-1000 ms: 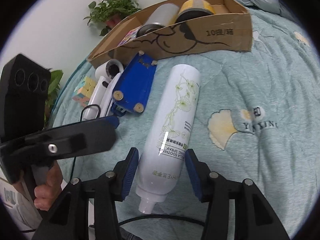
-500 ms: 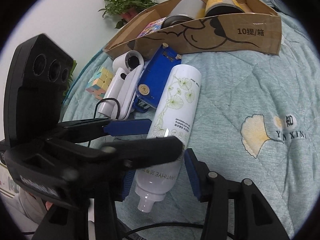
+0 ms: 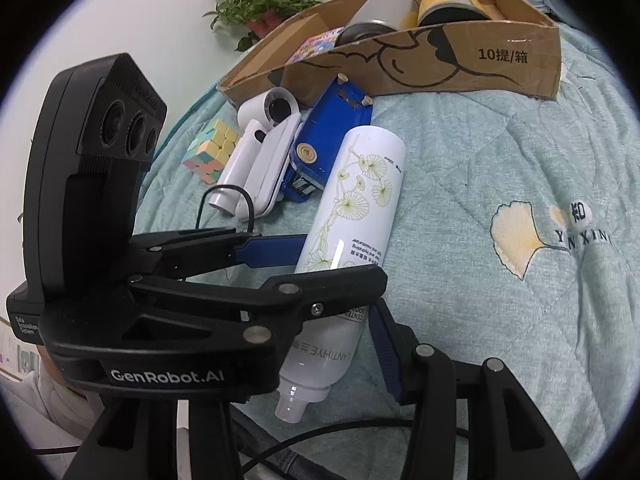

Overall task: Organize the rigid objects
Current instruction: 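Lift the spray bottle with both grippers and carry it over the box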

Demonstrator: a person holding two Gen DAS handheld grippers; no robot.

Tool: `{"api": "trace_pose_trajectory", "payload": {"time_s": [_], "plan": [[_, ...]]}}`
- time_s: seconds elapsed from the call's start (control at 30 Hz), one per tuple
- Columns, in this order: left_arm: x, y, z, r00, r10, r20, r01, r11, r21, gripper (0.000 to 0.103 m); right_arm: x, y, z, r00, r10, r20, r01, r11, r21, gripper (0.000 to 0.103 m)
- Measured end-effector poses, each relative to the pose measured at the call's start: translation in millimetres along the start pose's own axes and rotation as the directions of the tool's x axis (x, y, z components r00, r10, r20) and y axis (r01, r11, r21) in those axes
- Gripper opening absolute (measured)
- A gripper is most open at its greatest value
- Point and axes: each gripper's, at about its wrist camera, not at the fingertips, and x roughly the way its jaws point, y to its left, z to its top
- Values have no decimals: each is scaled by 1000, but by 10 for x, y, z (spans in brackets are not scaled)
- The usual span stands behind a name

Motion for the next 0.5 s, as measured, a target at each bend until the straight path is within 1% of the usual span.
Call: {"api": "trace_pose_trajectory", "payload": {"time_s": [0.13, 0.3, 0.5], "plan": [[-135, -42, -16, 999, 2, 43, -1, 1000, -5, 47, -100, 96, -29, 999, -30, 38, 31, 998, -48, 46], [-431, -107, 54, 992, -5, 123, 5, 1000, 1, 47, -316, 167, 35, 995, -15, 98, 23, 996, -84, 46], [-759, -192, 247, 981, -22, 191, 19, 1000, 18, 46, -607, 255, 160, 981, -7, 196, 30, 993, -110, 46]]}}
